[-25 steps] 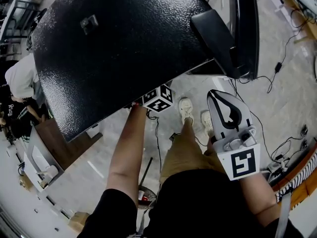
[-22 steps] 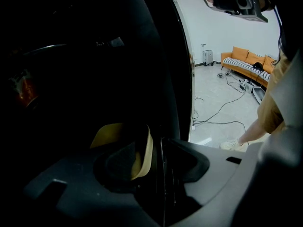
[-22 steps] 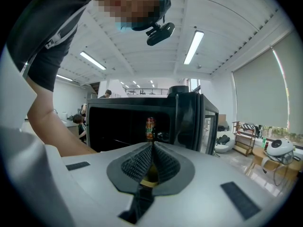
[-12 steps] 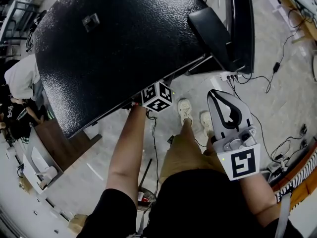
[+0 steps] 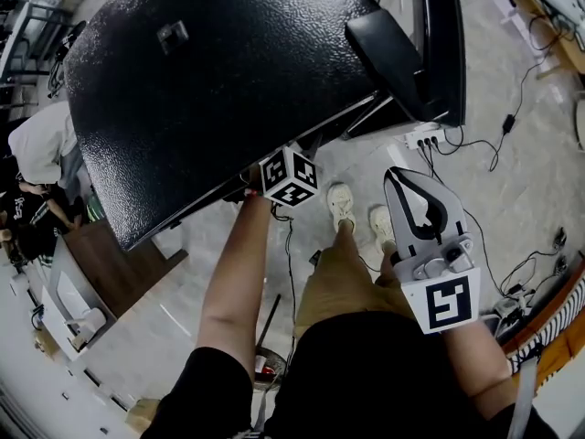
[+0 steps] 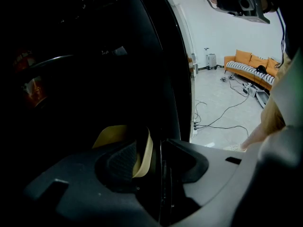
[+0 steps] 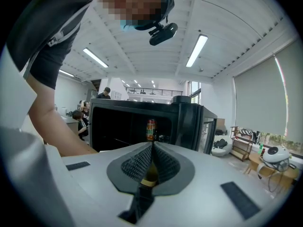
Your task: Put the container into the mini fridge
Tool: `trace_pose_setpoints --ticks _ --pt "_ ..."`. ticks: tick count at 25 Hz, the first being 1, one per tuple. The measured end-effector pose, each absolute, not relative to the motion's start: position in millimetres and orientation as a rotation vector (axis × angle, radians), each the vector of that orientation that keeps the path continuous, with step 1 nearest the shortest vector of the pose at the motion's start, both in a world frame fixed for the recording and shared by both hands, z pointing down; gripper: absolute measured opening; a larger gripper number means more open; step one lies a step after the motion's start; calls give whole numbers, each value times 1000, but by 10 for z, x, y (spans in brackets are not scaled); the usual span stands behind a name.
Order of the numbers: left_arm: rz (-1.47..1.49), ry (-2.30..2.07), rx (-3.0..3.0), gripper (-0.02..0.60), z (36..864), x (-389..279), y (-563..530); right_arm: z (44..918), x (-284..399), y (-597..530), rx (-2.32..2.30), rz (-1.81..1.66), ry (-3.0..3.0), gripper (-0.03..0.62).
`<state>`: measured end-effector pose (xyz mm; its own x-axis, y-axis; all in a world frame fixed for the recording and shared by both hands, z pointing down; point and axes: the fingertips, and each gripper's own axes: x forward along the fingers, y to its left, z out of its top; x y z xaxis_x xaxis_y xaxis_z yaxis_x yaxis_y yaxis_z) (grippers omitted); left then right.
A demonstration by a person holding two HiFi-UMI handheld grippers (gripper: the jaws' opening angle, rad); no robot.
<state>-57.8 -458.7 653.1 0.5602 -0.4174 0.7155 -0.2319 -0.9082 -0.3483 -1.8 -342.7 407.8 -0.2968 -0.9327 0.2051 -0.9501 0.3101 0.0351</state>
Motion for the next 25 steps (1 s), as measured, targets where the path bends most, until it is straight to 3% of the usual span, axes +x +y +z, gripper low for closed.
trace_pose_setpoints --ticks 25 --pt "-1211 804 -2536 196 5645 -483 -3875 3475 274 -2741 1664 56 -2528 37"
